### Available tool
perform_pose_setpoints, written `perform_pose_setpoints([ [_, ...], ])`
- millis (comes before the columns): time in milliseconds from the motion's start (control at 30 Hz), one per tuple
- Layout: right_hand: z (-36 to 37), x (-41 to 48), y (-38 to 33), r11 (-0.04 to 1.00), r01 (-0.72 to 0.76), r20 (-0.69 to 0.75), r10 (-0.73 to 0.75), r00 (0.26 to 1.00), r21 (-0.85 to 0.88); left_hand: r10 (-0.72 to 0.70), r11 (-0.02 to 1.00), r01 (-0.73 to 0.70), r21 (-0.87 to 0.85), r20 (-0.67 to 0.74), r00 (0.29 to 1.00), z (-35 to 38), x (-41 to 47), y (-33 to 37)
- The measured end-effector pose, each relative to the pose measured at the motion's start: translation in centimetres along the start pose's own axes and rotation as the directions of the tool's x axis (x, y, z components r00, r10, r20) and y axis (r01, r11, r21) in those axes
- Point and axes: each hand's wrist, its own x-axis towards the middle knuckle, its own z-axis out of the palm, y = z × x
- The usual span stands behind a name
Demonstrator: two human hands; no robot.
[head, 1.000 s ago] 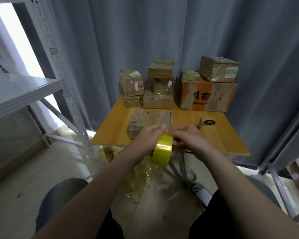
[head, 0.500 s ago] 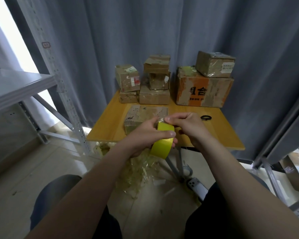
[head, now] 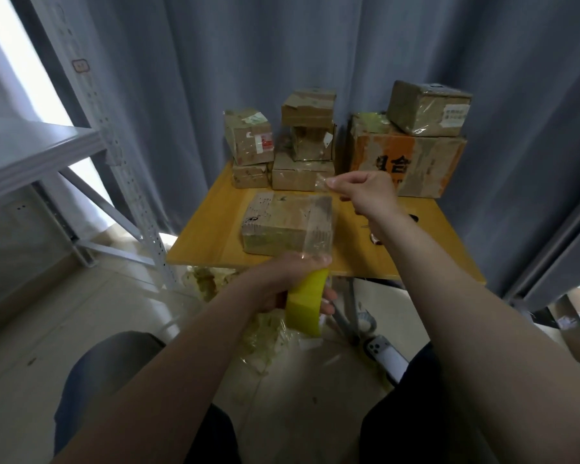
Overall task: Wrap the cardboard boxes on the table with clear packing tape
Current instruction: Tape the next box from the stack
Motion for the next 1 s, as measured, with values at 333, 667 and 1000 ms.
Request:
perform_pose_setpoints([
  [333, 0.9, 4.6, 1.2, 0.994, -0.093, 0.034, 0.094, 0.995, -0.049, -0.009, 0.998, 0.01, -0.059, 0.017, 1.0, 0.5, 1.2, 1.9],
  [667, 1.1, 5.2, 2.6, 0.992, -0.107, 0.069, 0.112, 0.991, -0.066, -0.017, 0.994, 0.022, -0.108, 0.042, 0.999, -0.2, 1.9, 1.2],
  [1000, 1.4, 4.8, 1.9, 0.998, -0.066, 0.04, 0.067, 0.997, -0.024, 0.049, 0.994, -0.046, -0.095, 0.036, 0.998, -0.9, 0.6, 1.5],
])
